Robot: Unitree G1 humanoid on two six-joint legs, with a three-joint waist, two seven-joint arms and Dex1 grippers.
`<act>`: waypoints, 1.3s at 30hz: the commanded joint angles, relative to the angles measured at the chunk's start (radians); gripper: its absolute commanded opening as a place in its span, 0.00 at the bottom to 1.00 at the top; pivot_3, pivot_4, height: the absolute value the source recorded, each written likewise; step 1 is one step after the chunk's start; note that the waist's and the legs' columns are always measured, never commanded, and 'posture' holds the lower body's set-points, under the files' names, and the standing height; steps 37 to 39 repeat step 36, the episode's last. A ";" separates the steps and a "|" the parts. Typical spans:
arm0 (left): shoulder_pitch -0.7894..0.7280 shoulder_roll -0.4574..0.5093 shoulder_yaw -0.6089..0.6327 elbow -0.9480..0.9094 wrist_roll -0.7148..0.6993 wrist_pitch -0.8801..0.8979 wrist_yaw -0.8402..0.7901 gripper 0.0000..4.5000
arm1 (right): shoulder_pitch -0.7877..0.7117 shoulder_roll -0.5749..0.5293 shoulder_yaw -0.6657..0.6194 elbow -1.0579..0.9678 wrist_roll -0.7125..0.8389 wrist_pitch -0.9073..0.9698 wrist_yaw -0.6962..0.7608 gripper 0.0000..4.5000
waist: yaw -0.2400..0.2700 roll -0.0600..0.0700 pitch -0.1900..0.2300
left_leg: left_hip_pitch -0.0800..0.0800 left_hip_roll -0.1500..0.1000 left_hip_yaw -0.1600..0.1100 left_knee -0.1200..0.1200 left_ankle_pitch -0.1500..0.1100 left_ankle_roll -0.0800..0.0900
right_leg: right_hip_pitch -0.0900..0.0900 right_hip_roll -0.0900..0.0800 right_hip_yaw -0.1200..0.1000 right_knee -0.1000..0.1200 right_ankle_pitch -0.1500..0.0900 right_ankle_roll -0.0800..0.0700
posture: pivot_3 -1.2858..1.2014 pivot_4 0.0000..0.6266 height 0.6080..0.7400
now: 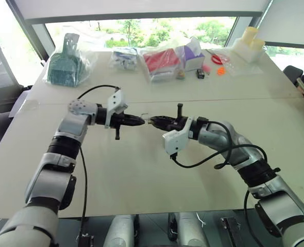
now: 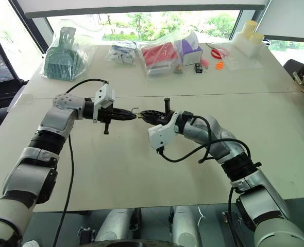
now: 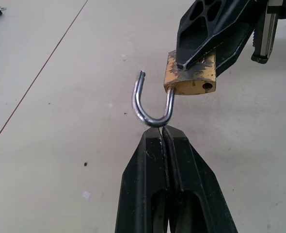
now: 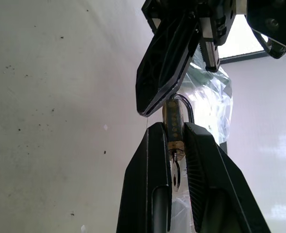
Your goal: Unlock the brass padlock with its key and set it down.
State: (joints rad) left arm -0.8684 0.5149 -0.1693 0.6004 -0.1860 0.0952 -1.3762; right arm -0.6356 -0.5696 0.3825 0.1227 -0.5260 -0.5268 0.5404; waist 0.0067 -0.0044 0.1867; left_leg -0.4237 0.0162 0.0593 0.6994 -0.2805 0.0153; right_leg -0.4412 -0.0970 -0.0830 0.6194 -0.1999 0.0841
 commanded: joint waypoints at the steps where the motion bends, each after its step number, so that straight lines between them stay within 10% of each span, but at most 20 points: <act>1: 0.046 0.059 0.028 -0.063 0.003 -0.008 -0.007 0.00 | 0.007 -0.006 -0.011 0.023 0.003 -0.008 -0.013 0.00 | -0.002 0.000 0.000 | 0.000 0.000 0.000 0.000 0.000 0.000 | 0.000 0.000 0.000 0.000 0.000 0.000 | 0.52 0.24 1.00; 12: 0.186 0.093 0.021 -0.264 -0.006 0.032 0.063 0.00 | -0.028 0.036 0.074 0.283 -0.120 -0.100 -0.133 0.00 | 0.002 0.000 0.000 | 0.000 0.000 0.000 0.000 0.000 0.000 | 0.000 0.000 0.000 0.000 0.000 0.000 | 0.52 0.24 1.00; 21: 0.193 0.084 0.019 -0.321 -0.027 0.071 0.066 0.00 | -0.008 -0.003 0.063 0.215 -0.064 -0.105 -0.053 0.99 | -0.002 0.000 0.000 | 0.002 0.000 0.000 0.000 0.000 0.000 | 0.001 0.000 0.000 0.001 0.000 0.000 | 0.52 0.24 1.00; 29: 0.144 0.063 -0.005 -0.248 -0.001 0.019 0.035 0.00 | 0.138 -0.123 -0.101 -0.165 0.453 0.456 0.413 0.99 | 0.005 0.000 0.000 | 0.004 0.000 -0.002 0.000 0.000 0.000 | 0.004 0.000 0.000 -0.001 0.000 0.000 | 0.52 0.24 1.00; 39: 0.176 0.092 0.003 -0.281 -0.011 0.020 0.010 0.00 | 0.179 -0.209 -0.229 -0.383 0.725 0.979 0.547 0.99 | 0.006 0.000 0.000 | 0.005 0.001 -0.004 0.000 0.000 0.000 | 0.005 0.000 0.000 0.000 0.000 -0.001 | 0.52 0.24 1.00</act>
